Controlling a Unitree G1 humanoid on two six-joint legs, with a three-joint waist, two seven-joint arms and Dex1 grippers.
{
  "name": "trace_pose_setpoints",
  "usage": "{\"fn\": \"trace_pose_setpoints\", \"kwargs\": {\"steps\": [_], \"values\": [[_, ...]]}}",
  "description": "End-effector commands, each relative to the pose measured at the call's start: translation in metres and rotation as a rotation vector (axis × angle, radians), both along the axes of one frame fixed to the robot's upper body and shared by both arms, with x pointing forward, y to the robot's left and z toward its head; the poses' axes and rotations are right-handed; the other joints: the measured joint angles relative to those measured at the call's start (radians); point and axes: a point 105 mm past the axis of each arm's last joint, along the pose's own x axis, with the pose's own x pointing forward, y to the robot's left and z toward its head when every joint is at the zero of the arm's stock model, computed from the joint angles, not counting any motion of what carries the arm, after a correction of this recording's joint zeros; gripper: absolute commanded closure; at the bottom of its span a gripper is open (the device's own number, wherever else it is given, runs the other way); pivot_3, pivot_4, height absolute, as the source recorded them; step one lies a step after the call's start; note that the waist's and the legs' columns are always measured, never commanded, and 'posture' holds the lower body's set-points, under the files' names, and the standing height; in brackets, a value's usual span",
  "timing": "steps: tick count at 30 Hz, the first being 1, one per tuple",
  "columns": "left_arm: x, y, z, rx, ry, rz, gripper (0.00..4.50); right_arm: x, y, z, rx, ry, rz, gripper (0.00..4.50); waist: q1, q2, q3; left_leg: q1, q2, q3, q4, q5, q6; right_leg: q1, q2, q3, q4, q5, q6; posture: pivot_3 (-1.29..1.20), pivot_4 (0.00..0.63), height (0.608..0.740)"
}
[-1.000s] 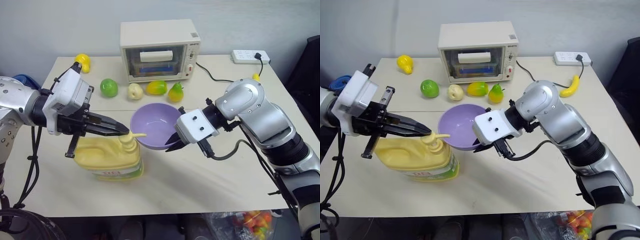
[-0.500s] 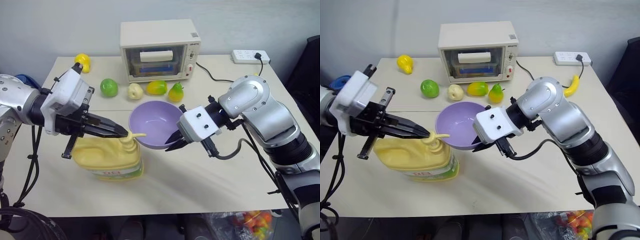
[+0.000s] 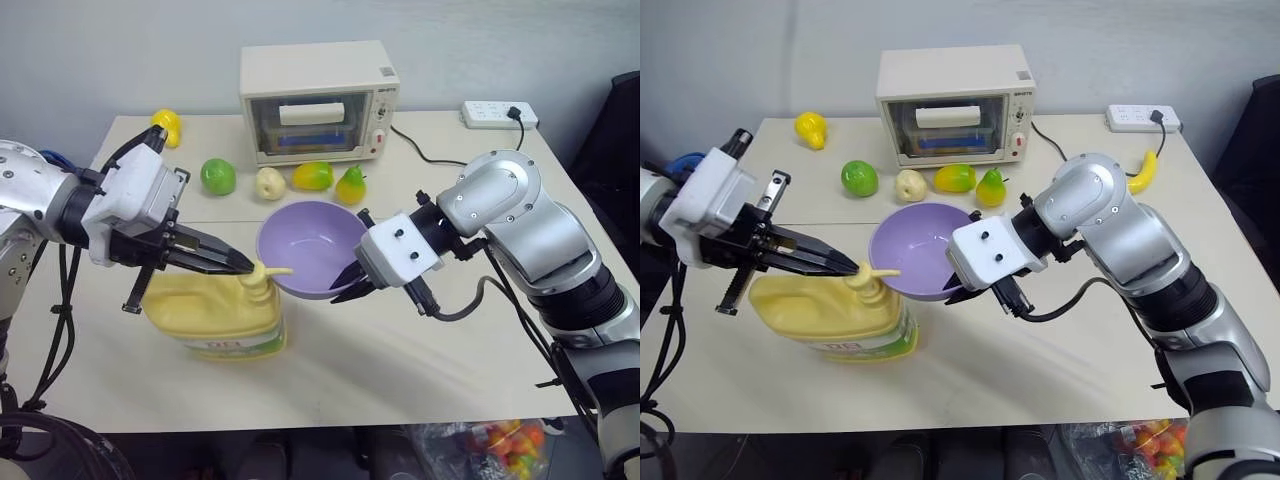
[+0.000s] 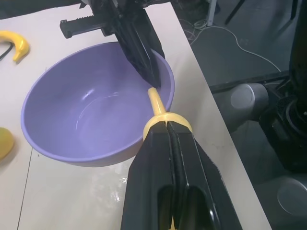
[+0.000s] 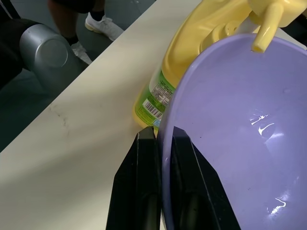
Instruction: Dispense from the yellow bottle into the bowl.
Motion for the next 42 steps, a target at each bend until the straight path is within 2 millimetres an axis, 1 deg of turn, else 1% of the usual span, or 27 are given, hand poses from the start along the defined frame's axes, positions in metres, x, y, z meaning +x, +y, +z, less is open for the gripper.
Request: {"fn": "trace_pose_setpoints", "kwargs": {"steps": [1,10,19,25,28,30,34,35,37,39,42], "values": [[0.003,0.001,-0.015,0.072,0.056,0.016,4.48,-0.008,-0.002,0.002,-0.027,-0.041,0.05,4.5,0.0,0.0,0.0,0.0,0.0,0.0,0.0,0.0,0.0,0.0,0.0,0.0,0.0,0.0,0.0,0.0,0.15,0.74],[0.004,-0.001,-0.025,0.102,0.083,0.025,4.48,-0.011,-0.003,-0.002,-0.04,-0.047,0.069,4.5,0.0,0.0,0.0,0.0,0.0,0.0,0.0,0.0,0.0,0.0,0.0,0.0,0.0,0.0,0.0,0.0,0.15,0.74],[0.008,0.007,-0.048,0.189,0.107,0.079,4.48,-0.013,-0.003,-0.002,-0.033,-0.042,0.07,4.5,0.0,0.001,-0.001,0.003,0.0,0.0,0.0,0.0,0.001,0.002,0.0,0.0,0.0,0.0,-0.001,0.0,0.15,0.74],[0.009,0.008,-0.054,0.211,0.107,0.094,4.48,-0.014,-0.003,-0.001,-0.036,-0.041,0.075,4.5,-0.001,0.002,-0.002,0.005,0.0,0.0,0.0,0.0,0.003,0.002,0.0,0.001,0.001,0.0,-0.002,0.0,0.15,0.74],[0.008,0.006,-0.054,0.2,0.102,0.087,4.48,-0.014,-0.003,-0.001,-0.037,-0.041,0.075,4.5,-0.001,0.003,-0.002,0.007,0.0,0.0,0.0,0.001,0.004,0.004,0.0,0.001,0.002,0.0,-0.004,0.0,0.15,0.74],[0.007,0.001,-0.046,0.155,0.098,0.073,4.48,-0.013,-0.004,-0.001,-0.037,-0.04,0.073,4.5,-0.001,0.003,-0.002,0.009,0.0,0.0,0.0,0.001,0.004,0.005,0.001,0.001,0.003,0.001,-0.004,0.0,0.15,0.74],[0.008,-0.011,-0.006,-0.02,0.07,0.046,4.48,-0.011,-0.004,-0.003,-0.032,-0.038,0.062,4.5,0.0,0.002,-0.002,0.012,0.001,0.0,0.0,0.001,0.004,0.009,0.001,0.001,0.002,0.001,-0.005,0.0,0.15,0.74],[0.007,-0.012,-0.001,-0.046,0.079,0.043,4.48,-0.011,-0.004,-0.003,-0.031,-0.038,0.06,4.5,0.0,0.002,-0.002,0.012,0.001,0.0,0.0,0.001,0.004,0.009,0.001,0.001,0.002,0.001,-0.005,0.0,0.15,0.74],[0.001,-0.015,0.023,-0.138,0.102,0.018,4.48,-0.01,-0.005,-0.004,-0.024,-0.033,0.05,4.5,0.0,0.0,-0.001,0.009,0.001,-0.001,0.0,0.001,0.004,0.006,0.001,0.001,0.002,0.001,-0.005,0.0,0.15,0.74],[-0.006,-0.015,0.042,-0.2,0.115,-0.009,4.48,-0.009,-0.005,-0.004,-0.021,-0.029,0.043,4.5,0.0,-0.002,0.0,-0.001,0.001,-0.003,0.001,0.002,0.003,-0.002,0.001,0.0,0.006,0.002,-0.004,0.0,0.15,0.74],[-0.012,-0.014,0.058,-0.24,0.109,-0.02,4.48,-0.008,-0.007,-0.006,-0.019,-0.023,0.036,4.5,-0.004,-0.002,0.0,-0.005,0.0,-0.002,0.001,0.004,-0.001,-0.007,0.001,0.0,0.004,0.002,-0.004,0.0,0.15,0.74]]}}
